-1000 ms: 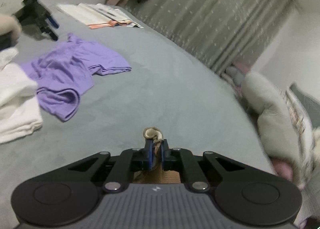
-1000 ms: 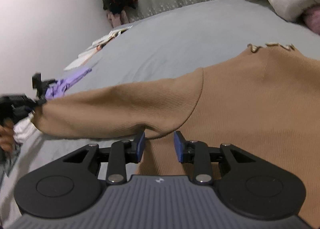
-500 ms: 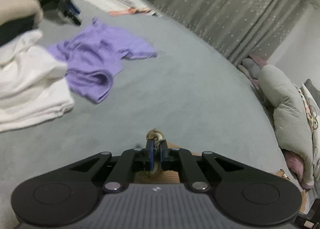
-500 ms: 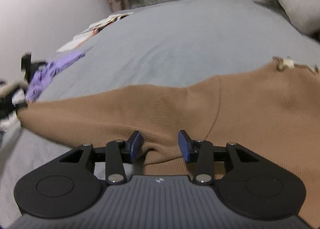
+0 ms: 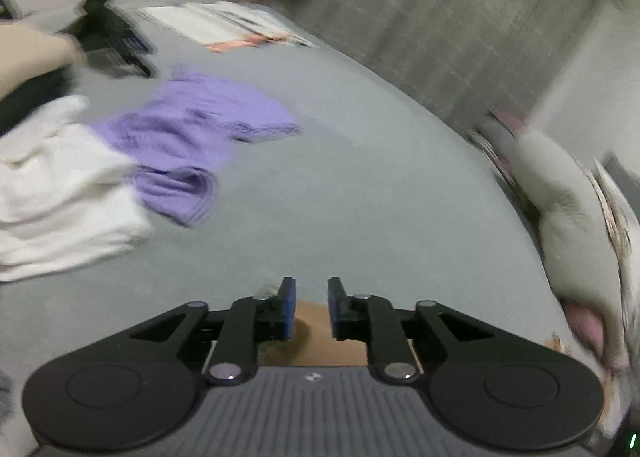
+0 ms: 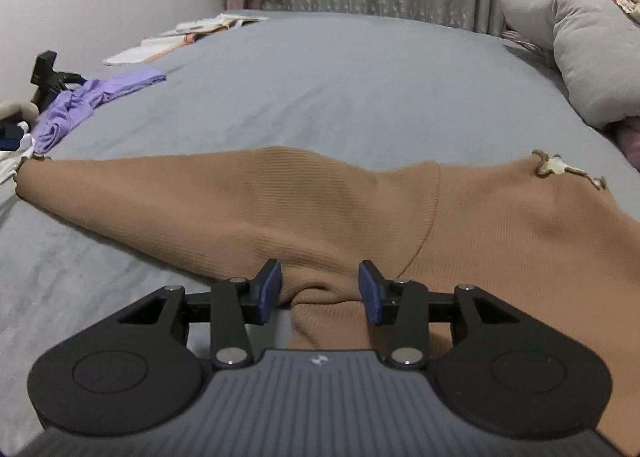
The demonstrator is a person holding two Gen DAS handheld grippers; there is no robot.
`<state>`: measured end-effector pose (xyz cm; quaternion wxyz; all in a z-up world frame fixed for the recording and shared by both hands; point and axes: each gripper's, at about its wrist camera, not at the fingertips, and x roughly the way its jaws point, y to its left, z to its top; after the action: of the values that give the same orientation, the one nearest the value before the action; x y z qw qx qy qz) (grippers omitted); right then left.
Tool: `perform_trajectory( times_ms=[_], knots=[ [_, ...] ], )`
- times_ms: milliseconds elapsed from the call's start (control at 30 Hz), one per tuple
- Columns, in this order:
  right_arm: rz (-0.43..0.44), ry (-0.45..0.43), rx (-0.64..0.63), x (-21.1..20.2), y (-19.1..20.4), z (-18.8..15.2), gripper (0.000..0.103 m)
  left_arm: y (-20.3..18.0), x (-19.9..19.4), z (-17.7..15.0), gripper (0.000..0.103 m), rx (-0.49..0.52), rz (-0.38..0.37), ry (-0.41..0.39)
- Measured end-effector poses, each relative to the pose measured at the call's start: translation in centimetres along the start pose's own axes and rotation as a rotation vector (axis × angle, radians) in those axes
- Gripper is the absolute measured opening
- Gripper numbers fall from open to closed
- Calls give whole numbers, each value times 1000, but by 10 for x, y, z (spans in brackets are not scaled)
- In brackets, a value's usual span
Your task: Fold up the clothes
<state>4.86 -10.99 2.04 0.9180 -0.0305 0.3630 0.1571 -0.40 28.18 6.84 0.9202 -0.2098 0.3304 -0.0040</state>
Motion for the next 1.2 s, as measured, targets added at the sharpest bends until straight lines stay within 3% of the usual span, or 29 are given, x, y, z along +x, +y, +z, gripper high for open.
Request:
perform_trajectory(
  times_ms=[100,167,233,300,367,433,567,633,667,733,800,900,967,1033,1133,1200],
  knots=[
    [2,-109,35,-18,-10,12,45,-46,17,-17,31,130,2,52],
    [-1,-146,73,-20,-10,18,45,-59,39,-26,31,173,73,103],
    [30,-93,43,-7,-2,19,47,-58,60,-36,31,187,136,163],
    [34,36,-36,17,9,8,49,-52,64,-42,29,198,136,160],
    [32,-10,-4,16,5,-1,51,-42,59,-39,23,167,127,168],
    [47,-5,38,13,-1,0,51,-27,59,-36,9,108,112,173],
    [69,-14,-18,4,-6,2,51,-6,55,-30,6,2,48,167],
    [73,-69,38,-7,-19,4,51,-3,43,-24,16,10,49,136],
    [72,-73,45,-7,-21,2,51,-2,35,-20,20,22,80,107],
    [42,-77,155,-12,-52,-4,51,8,23,-16,37,3,139,68],
    [-4,-36,175,-8,-72,-12,51,28,17,-14,37,-84,140,71],
    [42,-39,237,-16,-104,-21,51,49,11,-16,37,-193,93,72],
    [14,-41,264,-24,-117,-24,51,53,-3,-13,37,-200,188,20],
    [-5,-54,284,-28,-123,-24,51,55,-15,-11,38,-207,218,-35],
    [11,-80,311,-30,-119,-23,51,46,-17,-11,45,-206,113,-6],
    [55,-100,306,-31,-106,-21,51,31,-7,-14,53,-155,117,23]
  ],
)
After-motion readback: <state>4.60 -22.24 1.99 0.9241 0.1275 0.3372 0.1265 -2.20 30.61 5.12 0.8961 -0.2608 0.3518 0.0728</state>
